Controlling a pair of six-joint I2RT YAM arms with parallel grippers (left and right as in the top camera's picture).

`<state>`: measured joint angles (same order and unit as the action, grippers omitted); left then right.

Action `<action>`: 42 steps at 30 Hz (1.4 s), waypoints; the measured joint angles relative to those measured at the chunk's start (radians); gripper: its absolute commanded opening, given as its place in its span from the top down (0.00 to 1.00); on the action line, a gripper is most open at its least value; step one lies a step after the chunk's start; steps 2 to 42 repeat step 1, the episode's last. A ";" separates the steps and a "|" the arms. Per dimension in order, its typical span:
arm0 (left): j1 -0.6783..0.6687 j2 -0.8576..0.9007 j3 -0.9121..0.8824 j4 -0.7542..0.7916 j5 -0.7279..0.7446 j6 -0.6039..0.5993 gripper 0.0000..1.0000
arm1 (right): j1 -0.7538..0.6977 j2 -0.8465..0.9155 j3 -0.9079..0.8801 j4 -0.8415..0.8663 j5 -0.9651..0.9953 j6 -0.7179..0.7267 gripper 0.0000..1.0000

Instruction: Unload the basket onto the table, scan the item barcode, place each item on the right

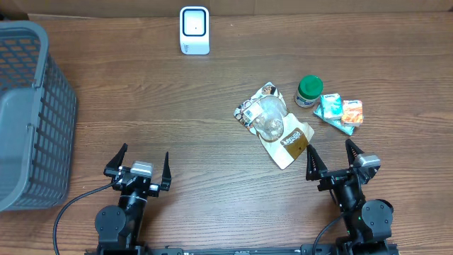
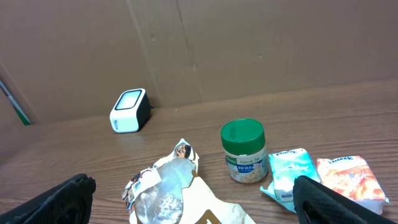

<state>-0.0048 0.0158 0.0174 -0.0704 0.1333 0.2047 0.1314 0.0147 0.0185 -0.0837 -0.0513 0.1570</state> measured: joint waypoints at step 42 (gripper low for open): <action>0.000 0.000 0.000 0.000 0.000 0.000 0.01 | 0.000 0.000 0.000 0.000 0.000 0.000 0.00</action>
